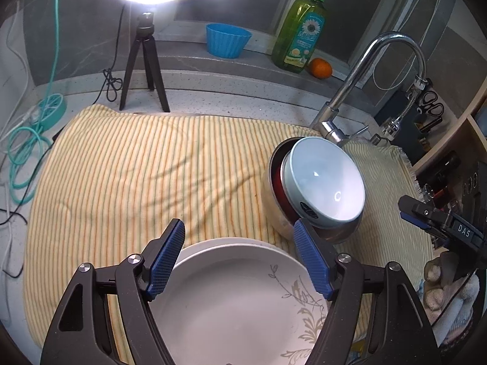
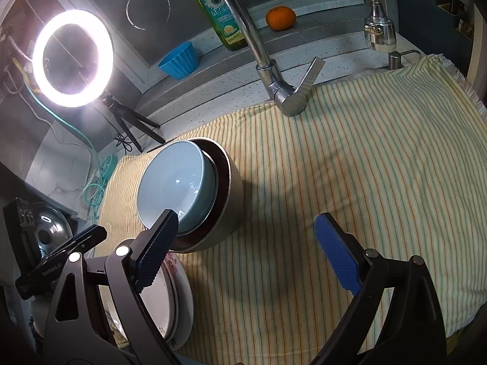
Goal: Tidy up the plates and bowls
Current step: 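Close the right gripper on the rim of the nested bowl stack, then lift the nested bowls and carry them toward the plate stack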
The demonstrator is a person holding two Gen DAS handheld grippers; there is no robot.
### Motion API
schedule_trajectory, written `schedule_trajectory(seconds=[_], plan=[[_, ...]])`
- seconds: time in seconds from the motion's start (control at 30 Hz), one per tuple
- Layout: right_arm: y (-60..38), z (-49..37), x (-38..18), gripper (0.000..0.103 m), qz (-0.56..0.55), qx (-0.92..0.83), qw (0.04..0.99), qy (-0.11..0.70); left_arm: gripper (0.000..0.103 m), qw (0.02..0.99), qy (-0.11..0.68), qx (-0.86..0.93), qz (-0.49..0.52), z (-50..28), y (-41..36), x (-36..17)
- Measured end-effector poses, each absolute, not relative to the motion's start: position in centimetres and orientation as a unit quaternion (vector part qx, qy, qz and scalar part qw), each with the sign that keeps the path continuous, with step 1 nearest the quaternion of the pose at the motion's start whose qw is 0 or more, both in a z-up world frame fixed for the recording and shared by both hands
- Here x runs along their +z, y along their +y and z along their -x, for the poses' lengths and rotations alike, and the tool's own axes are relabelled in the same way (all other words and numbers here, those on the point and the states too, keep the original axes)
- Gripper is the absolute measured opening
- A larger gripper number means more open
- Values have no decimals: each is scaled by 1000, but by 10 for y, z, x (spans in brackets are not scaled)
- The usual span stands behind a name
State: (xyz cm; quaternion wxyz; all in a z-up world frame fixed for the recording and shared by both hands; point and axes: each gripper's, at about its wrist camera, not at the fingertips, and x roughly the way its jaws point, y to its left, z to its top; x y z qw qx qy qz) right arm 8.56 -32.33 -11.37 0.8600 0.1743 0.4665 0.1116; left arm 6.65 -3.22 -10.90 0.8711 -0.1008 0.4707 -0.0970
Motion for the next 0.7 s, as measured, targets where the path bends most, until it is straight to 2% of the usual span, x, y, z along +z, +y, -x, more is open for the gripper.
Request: schedule_trajectory(seconds=[0.03, 0.17, 0.2, 0.3, 0.37, 0.7], plan=[[-323, -86, -114, 90, -173, 114, 860, 466, 71, 872, 469, -98, 100, -68, -33, -109], [-317, -92, -116, 74, -163, 120, 858, 472, 50, 868, 474, -115, 93, -77, -40, -115], [-315, -94, -118, 69, -161, 124, 856, 476, 49, 866, 477, -118, 92, -79, -42, -116], [-308, -100, -122, 62, -159, 135, 850, 484, 43, 859, 487, -128, 94, -87, -46, -123], [-305, -104, -124, 57, -158, 139, 848, 486, 32, 853, 494, -134, 101, -94, -46, -128], [-305, -122, -142, 37, -193, 158, 824, 509, 28, 839, 510, -153, 111, -117, -49, -135]])
